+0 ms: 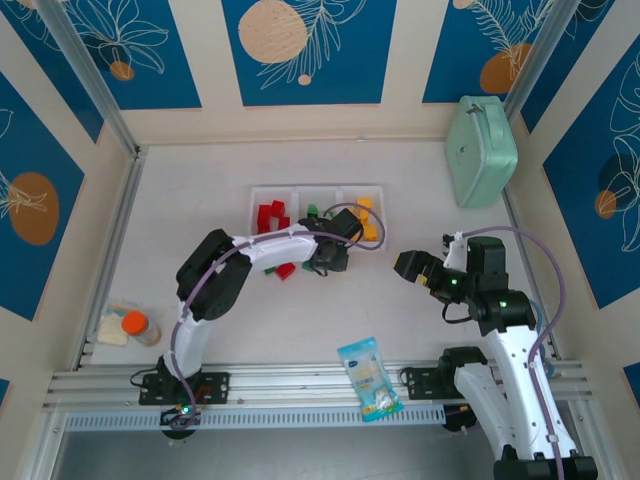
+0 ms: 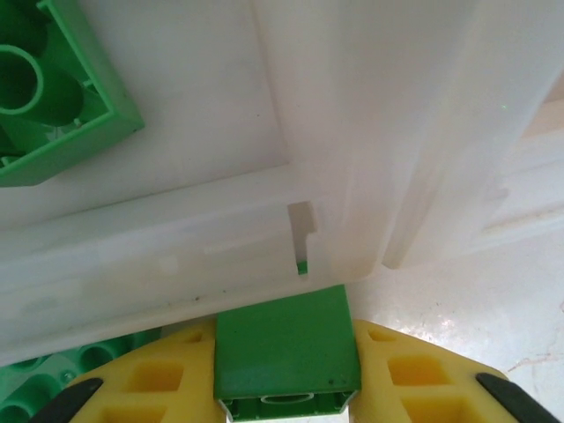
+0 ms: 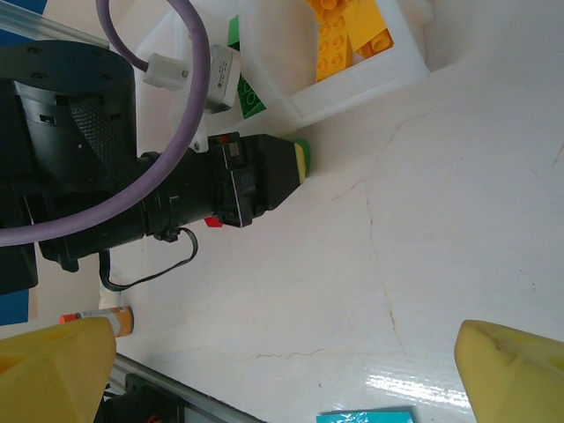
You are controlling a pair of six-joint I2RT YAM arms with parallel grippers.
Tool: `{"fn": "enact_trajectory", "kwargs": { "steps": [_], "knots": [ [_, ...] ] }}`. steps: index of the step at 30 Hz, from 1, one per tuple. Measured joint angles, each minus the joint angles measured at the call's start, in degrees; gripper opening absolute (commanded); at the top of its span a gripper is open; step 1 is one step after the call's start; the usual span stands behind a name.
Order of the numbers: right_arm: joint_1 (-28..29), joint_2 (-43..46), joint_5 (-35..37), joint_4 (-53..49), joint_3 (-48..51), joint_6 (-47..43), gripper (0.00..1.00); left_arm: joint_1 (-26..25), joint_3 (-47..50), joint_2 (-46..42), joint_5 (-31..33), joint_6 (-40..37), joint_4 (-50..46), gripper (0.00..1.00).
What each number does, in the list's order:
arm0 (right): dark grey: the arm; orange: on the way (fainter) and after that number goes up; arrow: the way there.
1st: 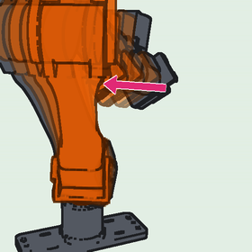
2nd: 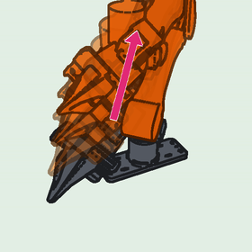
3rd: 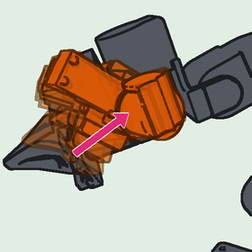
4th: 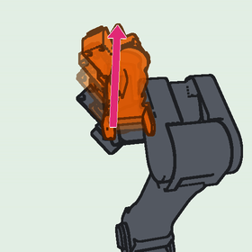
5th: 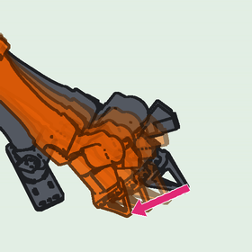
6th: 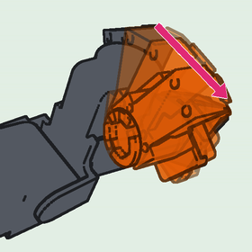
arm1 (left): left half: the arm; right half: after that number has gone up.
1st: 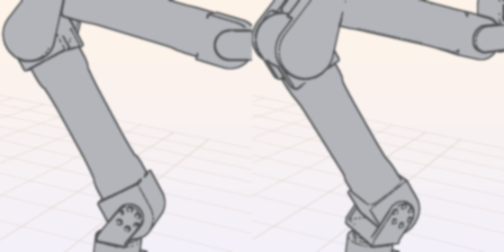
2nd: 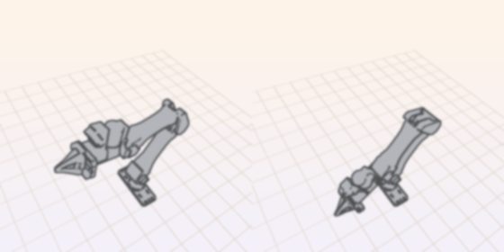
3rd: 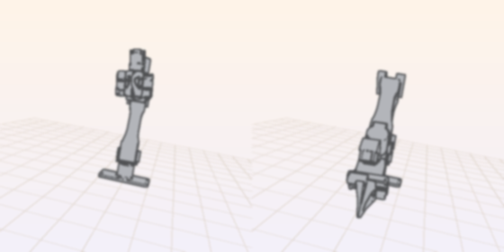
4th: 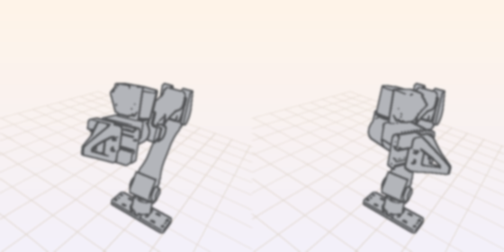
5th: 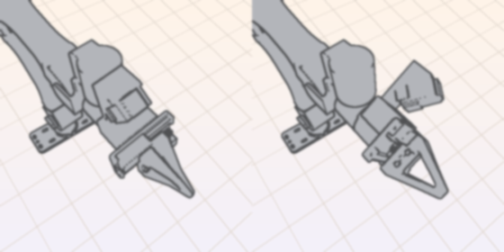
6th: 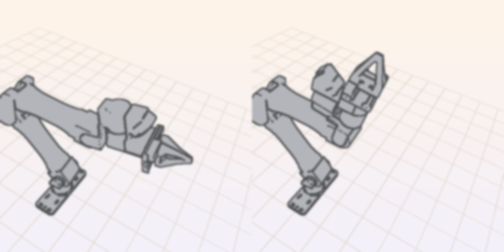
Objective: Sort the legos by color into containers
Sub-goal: Pick up the lego from the center of the table.
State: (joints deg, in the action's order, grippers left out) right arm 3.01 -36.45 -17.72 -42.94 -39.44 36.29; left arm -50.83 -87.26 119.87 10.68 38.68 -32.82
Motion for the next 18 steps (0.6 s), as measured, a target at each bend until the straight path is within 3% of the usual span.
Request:
{"fn": "enact_trajectory", "kwargs": {
  "steps": [4, 18],
  "knots": [
    [0.00, 0.00, 0.37, 0.00, 0.00, 0.15, 0.99, -0.26, -0.07, 0.00, 0.42, 0.98, -0.22, 0.20],
    [-0.09, 1.40, 1.46, -0.39, 0.00, 0.11, 0.99, -2.89, -0.07, -5.70, 1.90, 3.50, -10.12, 0.20]
  ]
}}
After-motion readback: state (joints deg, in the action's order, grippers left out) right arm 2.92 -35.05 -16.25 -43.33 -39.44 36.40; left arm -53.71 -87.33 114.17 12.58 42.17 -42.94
